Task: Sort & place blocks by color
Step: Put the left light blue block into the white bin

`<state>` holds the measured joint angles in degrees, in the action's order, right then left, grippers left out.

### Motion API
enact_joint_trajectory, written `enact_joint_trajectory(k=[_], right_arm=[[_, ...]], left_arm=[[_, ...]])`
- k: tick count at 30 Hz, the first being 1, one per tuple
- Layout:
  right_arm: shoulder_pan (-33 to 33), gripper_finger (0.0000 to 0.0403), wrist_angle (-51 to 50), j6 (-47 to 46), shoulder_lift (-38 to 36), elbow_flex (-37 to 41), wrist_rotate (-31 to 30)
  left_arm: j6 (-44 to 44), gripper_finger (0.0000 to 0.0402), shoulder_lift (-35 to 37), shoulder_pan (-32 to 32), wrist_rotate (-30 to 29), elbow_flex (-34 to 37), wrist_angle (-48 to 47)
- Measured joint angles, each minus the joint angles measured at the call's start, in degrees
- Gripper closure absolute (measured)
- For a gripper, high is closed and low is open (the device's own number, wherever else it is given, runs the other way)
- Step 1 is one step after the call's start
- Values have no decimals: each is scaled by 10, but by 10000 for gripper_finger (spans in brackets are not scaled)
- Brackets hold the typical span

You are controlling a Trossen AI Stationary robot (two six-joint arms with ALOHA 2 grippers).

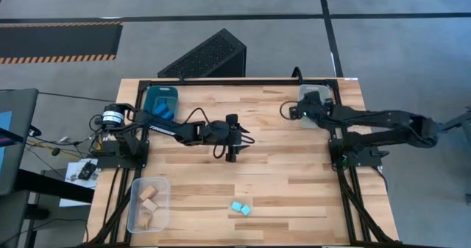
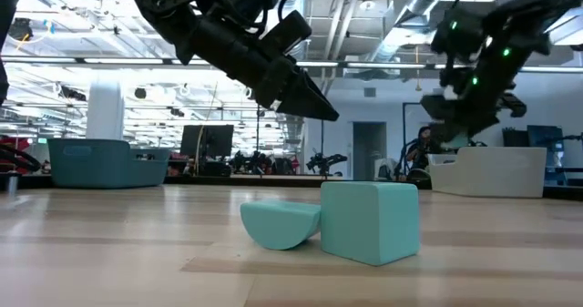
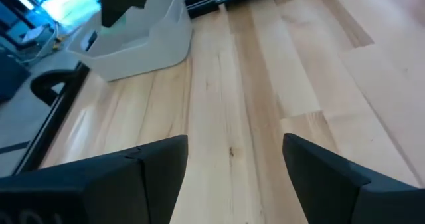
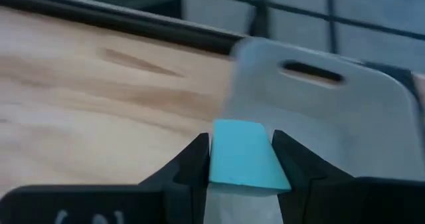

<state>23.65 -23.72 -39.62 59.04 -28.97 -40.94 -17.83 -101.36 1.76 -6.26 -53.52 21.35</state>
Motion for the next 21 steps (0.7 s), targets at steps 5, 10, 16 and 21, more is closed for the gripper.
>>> enact_joint_trajectory(k=[5,10,16,21], right_arm=[[70,263,-16,2,58,0,4],[114,257,-27,5,123,0,32],[131,215,-19,23,182,0,67],[129,173,-12,40,186,0,63]], left_arm=[[1,164,0,-2,0,0,-20],[1,164,0,-2,1,0,-43],[7,164,0,-3,26,0,-45],[27,164,0,-4,35,0,-46]])
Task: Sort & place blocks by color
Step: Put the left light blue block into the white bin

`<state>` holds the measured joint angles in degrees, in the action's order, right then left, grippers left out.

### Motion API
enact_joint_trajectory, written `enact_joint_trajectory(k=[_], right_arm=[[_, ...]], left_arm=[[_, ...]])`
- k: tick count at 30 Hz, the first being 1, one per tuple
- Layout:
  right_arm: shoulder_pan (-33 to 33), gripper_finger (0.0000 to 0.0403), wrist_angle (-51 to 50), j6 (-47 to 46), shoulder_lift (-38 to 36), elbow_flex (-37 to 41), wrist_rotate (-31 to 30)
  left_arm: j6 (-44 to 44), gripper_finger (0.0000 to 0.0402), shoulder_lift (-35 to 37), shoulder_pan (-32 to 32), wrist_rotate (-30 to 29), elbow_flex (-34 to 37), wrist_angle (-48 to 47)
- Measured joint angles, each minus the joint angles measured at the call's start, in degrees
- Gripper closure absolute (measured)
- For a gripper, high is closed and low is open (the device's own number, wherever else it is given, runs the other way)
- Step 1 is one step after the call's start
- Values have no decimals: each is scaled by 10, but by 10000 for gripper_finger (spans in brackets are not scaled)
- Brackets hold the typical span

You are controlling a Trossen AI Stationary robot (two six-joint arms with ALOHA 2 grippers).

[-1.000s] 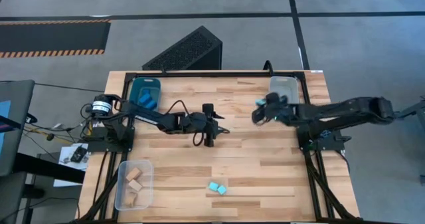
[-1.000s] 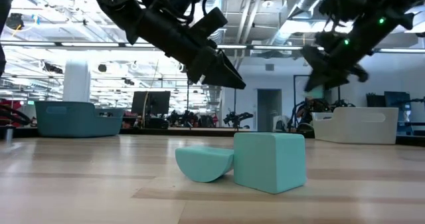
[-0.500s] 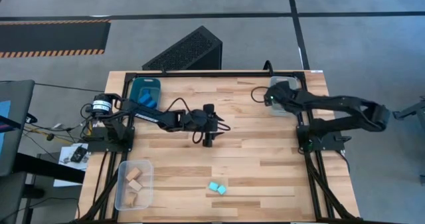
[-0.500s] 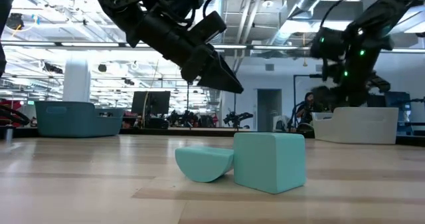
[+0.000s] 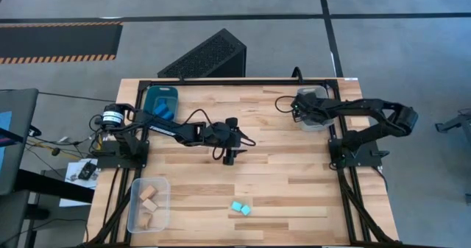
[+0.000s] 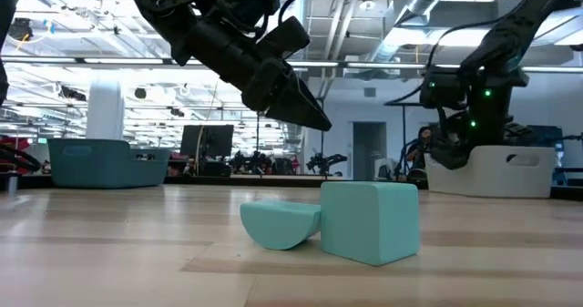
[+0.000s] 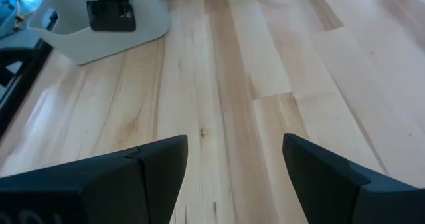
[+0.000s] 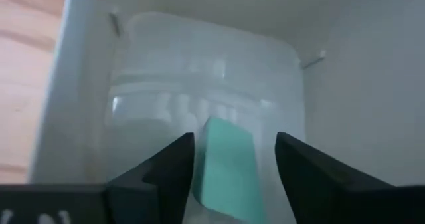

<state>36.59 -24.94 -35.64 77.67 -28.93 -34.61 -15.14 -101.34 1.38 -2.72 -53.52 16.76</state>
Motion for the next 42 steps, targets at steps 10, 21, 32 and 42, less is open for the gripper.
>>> enact_joint_trajectory(k=[10,21,32,42], right_arm=[[-85,160,1,22,-133,0,-35],[-356,164,44,-125,-210,0,-46],[-587,164,88,-309,-100,-4,-205],[-633,164,88,-328,-60,-44,-204]], left_arm=[[42,164,4,-59,-55,0,-91],[68,164,0,-202,111,14,-34],[92,164,-20,-306,-53,13,49],[71,164,-128,-296,-64,14,131]])
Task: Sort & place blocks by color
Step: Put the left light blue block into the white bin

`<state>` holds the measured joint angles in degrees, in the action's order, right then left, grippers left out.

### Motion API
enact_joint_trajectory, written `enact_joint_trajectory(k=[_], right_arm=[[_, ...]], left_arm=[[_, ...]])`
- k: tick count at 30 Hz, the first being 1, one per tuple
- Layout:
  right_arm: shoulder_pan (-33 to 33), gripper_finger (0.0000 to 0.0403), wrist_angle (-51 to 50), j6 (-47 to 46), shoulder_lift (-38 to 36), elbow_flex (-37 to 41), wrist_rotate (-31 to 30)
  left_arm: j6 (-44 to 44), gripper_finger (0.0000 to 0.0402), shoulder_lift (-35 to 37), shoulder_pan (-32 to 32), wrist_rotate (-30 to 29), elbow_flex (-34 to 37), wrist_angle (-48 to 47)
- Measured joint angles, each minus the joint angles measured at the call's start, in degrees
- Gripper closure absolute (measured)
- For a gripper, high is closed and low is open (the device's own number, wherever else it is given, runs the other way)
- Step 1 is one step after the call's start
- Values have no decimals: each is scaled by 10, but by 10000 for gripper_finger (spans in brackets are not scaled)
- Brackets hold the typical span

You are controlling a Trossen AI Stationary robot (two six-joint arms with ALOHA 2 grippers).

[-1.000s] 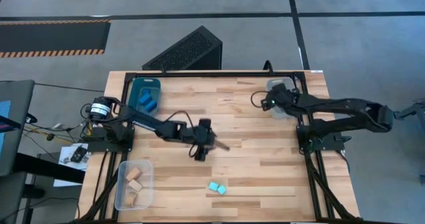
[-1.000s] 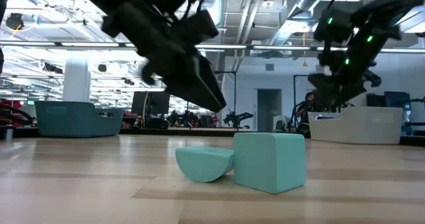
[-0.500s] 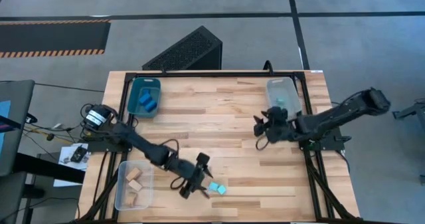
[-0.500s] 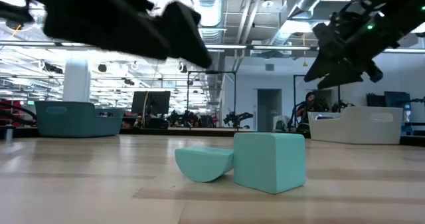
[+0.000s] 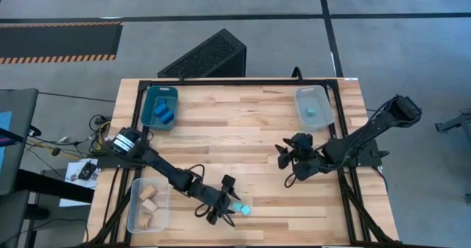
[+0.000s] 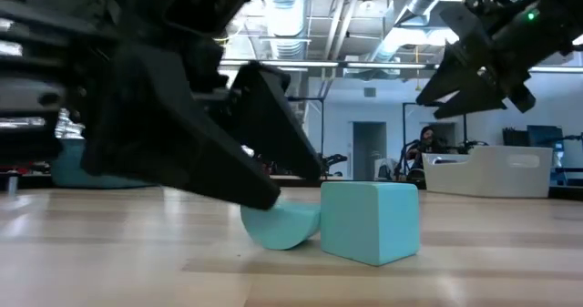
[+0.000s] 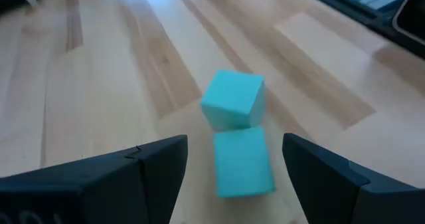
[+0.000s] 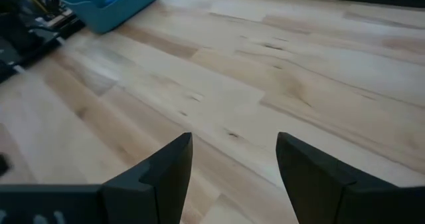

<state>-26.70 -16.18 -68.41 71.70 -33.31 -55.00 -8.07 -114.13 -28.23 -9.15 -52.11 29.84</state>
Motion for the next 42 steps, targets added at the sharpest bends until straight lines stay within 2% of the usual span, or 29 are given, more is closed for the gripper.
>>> enact_joint_trajectory(k=[8,11,17,20,23,26,30,35,38,42], right_arm=[[1,164,0,14,0,-25,0],[1,164,0,14,0,-29,-1],[1,164,3,16,0,-32,-2],[1,164,5,16,0,-32,-2],[1,164,7,16,0,-32,0],[1,164,34,39,0,-32,11],[-3,164,102,91,5,-32,13],[-8,164,214,118,40,-32,14],[-8,164,269,120,73,-31,42],[2,164,368,157,107,-30,94]], left_arm=[[35,167,-3,16,39,0,-38],[43,192,-3,16,40,0,-38],[56,276,-3,20,44,0,-28],[56,305,-3,28,44,0,-29],[58,313,-3,41,43,0,-29],[57,301,-2,56,42,0,-29],[42,288,17,80,12,0,-40],[1,301,85,105,-76,-1,-56],[-41,306,122,114,-120,0,-62],[-98,299,151,119,-139,-1,-64]])
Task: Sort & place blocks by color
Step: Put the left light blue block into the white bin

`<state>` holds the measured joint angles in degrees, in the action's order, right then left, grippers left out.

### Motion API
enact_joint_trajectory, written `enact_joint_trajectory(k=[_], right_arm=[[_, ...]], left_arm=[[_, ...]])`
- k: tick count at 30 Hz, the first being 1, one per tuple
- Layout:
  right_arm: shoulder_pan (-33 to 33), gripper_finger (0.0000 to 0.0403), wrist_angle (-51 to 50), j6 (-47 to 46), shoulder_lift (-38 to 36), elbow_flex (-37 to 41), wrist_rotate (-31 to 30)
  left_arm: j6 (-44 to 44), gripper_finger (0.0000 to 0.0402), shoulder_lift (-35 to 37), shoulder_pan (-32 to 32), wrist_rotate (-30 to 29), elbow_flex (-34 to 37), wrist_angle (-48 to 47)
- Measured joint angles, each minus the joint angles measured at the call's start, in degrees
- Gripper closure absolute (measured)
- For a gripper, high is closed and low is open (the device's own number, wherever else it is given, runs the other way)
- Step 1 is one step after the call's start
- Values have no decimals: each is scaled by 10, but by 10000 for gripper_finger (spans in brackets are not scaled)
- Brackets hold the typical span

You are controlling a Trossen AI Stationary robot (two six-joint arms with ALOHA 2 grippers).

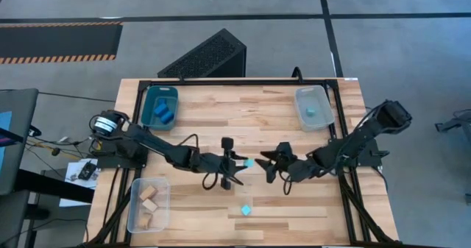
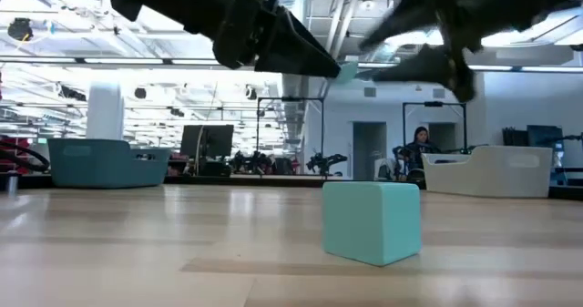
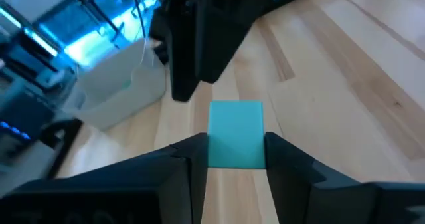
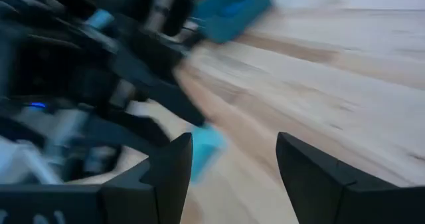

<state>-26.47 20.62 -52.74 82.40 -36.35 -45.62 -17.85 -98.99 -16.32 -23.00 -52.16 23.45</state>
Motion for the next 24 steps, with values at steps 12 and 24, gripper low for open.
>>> enact_joint_trajectory(k=[12,24], right_arm=[[31,164,94,14,36,-6,69],[48,180,118,16,49,-5,100]], left_arm=[[-54,297,8,-2,-75,0,7],[-89,297,8,-1,-53,1,41]])
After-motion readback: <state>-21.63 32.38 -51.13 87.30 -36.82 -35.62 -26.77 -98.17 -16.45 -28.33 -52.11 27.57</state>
